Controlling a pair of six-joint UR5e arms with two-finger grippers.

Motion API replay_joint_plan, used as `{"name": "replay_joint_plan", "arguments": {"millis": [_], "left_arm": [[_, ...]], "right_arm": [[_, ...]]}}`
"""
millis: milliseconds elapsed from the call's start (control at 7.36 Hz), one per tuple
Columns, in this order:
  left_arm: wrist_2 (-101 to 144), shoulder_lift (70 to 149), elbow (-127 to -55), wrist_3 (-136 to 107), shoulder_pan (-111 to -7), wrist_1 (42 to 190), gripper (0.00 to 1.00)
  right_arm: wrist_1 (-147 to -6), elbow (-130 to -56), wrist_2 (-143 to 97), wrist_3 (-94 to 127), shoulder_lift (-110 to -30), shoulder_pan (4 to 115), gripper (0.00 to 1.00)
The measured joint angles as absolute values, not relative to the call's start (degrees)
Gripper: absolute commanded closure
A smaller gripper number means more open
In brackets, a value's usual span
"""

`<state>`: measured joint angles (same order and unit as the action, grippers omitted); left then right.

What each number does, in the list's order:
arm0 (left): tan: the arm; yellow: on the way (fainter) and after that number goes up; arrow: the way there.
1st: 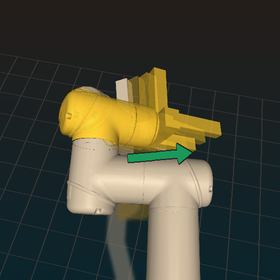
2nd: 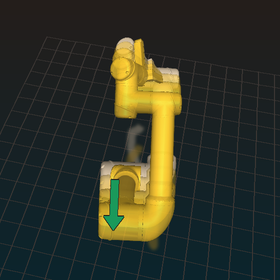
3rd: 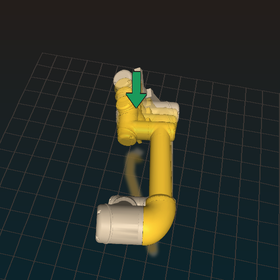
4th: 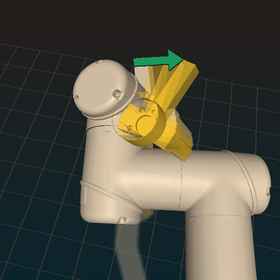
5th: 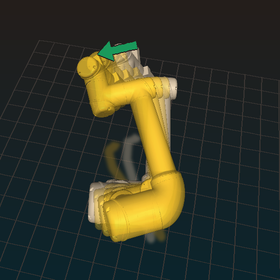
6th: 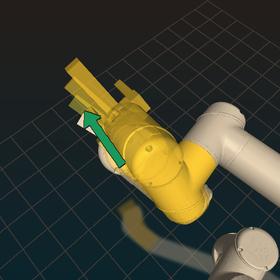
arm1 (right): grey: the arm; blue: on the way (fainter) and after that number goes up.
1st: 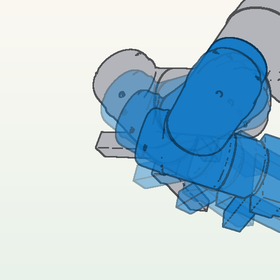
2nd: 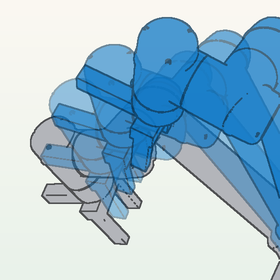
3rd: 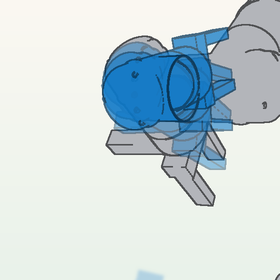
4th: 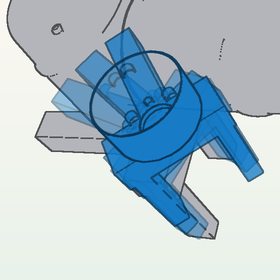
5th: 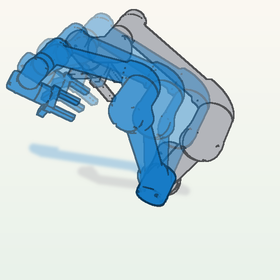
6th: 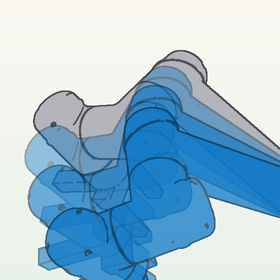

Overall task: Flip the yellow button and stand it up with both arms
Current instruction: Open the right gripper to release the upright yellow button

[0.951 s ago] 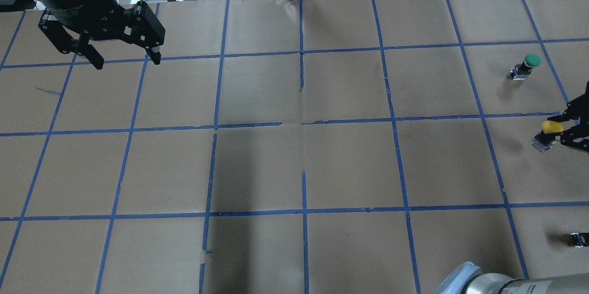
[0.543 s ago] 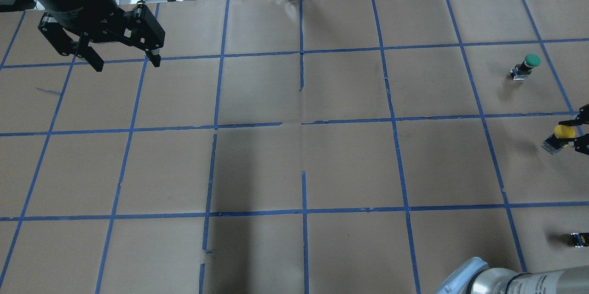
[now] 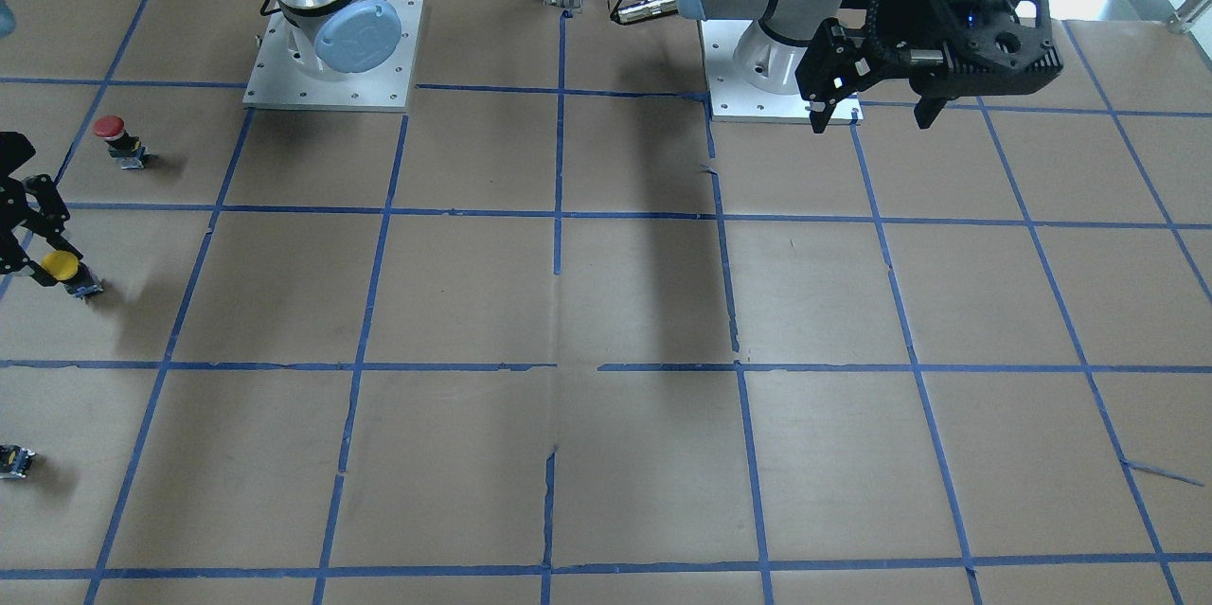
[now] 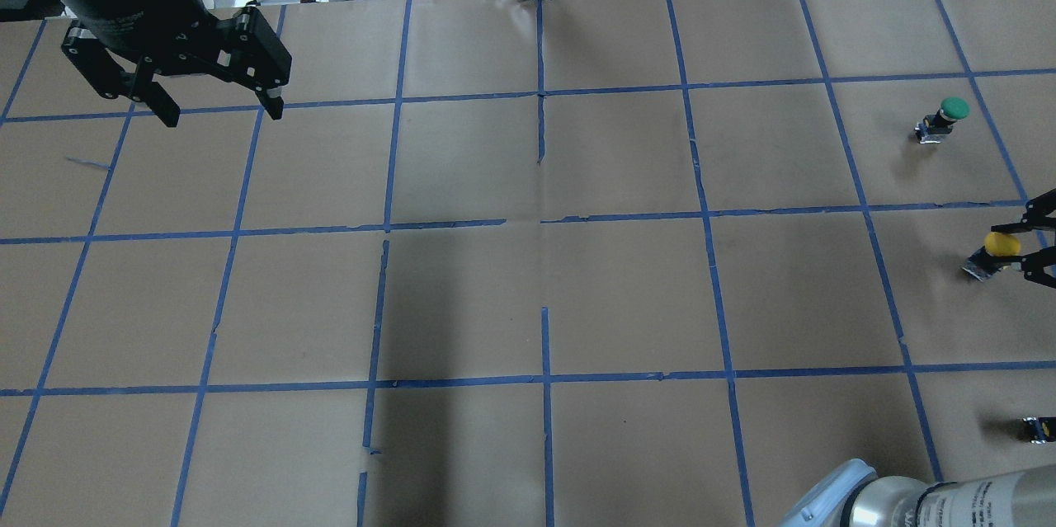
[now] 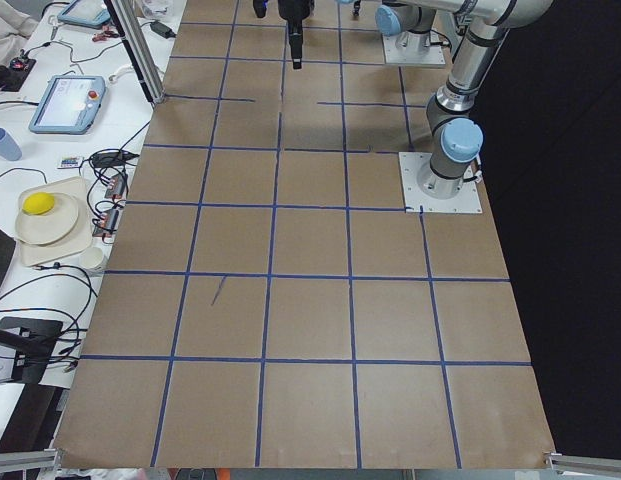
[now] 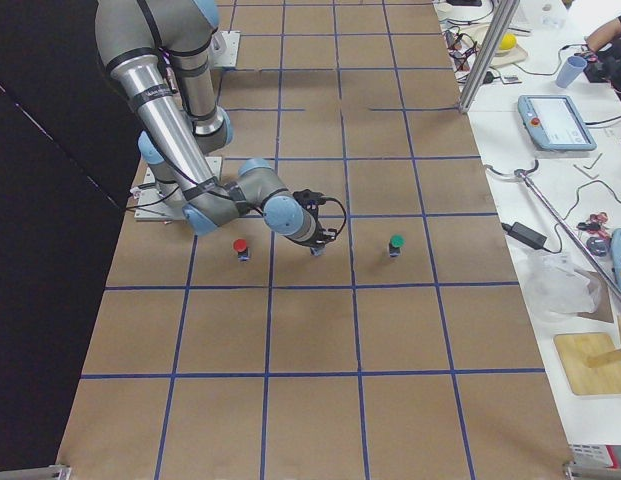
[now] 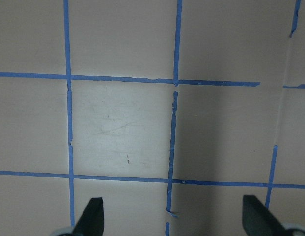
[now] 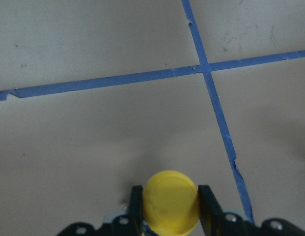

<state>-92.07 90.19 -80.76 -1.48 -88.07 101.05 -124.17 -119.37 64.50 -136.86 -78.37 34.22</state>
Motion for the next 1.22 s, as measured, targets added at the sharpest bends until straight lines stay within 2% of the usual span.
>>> {"name": "replay_joint_plan", "arguments": {"millis": [136, 272, 408, 951, 1223], "left_arm": [[-92.1, 90.1, -80.7, -1.5, -88.1, 101.1, 0.00], [-92.2, 90.1, -80.6, -1.4, -88.1, 101.0, 0.00], [-92.2, 90.1, -80.5, -1.3, -88.0, 101.0, 0.00], [-92.3, 90.2, -80.4, -1.1, -87.7, 101.0, 0.00], [-92.3, 90.2, -80.4, -1.1, -87.6, 101.0, 0.00]], "right_arm": [[-124.1, -119.4, 64.5, -137.1, -78.2, 34.2, 0.68], [-123.9, -119.4, 64.4, -137.2, -78.1, 34.2, 0.12], [-123.8, -119.5, 64.0, -137.2, -78.0, 34.2, 0.01], [-122.3, -119.3, 62.8, -134.1, -78.7, 34.2, 0.01], [-121.5, -119.0, 63.9, -124.4, -80.8, 34.2, 0.01]]}}
